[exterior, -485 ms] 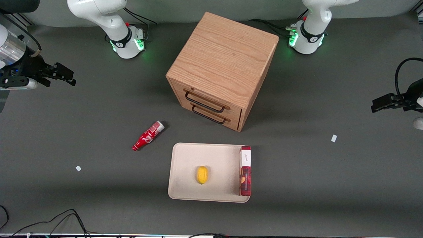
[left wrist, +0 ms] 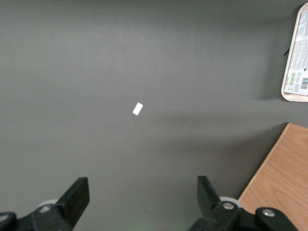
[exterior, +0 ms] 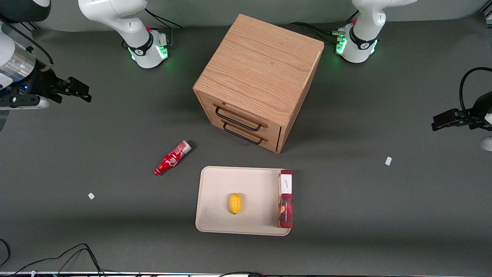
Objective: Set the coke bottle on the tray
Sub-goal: 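Move the right gripper down toward the red Coca-Cola bottle lying on the table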
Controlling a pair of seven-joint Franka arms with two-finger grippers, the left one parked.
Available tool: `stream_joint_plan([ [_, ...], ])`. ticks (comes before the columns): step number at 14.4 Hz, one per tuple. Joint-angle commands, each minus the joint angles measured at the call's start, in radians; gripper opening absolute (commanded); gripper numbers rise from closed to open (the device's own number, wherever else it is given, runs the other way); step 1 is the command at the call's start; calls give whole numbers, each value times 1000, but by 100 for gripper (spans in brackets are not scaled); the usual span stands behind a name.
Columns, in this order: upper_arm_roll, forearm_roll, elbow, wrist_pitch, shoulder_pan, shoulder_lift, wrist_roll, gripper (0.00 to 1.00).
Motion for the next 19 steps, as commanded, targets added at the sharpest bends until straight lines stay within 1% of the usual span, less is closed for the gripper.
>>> stream_joint_plan([
  [1, 4, 34, 29, 40, 29, 91, 177, 100],
  [3, 19, 94, 29, 88, 31, 157, 340, 100],
  [4, 42, 111, 28, 113, 31, 185, 406, 100],
  [6, 81, 111, 4, 203, 31, 237, 518, 100],
  [9, 142, 99, -75, 387, 31, 300, 683, 100],
  [14, 157, 99, -210, 661, 49, 403, 797, 100],
  [19, 171, 99, -238, 886, 49, 538, 849, 100],
])
